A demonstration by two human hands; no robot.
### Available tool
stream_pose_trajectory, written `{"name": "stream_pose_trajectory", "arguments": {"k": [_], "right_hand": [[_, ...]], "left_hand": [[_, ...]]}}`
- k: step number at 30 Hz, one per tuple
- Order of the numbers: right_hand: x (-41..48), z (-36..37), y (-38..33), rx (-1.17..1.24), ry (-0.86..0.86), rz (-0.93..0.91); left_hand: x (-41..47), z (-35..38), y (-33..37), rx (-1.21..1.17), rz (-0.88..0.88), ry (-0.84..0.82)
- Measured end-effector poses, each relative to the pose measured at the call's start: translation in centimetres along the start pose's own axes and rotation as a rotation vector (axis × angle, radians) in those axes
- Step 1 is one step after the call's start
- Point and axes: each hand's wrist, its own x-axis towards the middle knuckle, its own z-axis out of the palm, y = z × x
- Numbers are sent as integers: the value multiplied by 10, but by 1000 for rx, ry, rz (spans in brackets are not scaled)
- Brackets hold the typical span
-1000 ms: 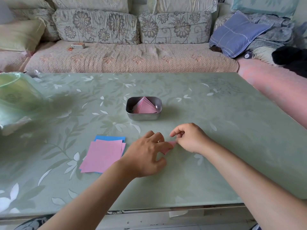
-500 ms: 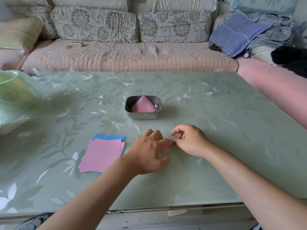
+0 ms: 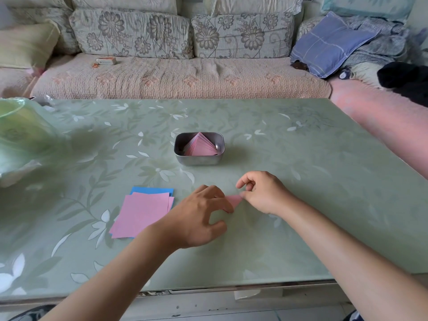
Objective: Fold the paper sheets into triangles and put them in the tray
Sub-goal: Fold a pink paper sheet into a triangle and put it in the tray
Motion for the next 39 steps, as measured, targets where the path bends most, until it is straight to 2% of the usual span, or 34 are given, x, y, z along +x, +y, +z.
{"name": "stream_pose_trajectory", "arguments": {"k": [12, 20, 25, 33, 39], "right_hand": [[-1, 1, -1, 8, -13, 15], [-6, -1, -4, -7, -64, 3], [-7, -4, -8, 26, -102, -3], [4, -7, -4, -2, -25, 71], [6, -6, 2, -34, 20, 42]], "left_hand": [[-15, -4, -4, -9, 53, 3], [-2, 1, 4, 108, 57, 62], [1, -3, -1, 159, 90, 20], [2, -3, -4, 186, 115, 7], [8, 7, -6, 88, 58, 128]]}}
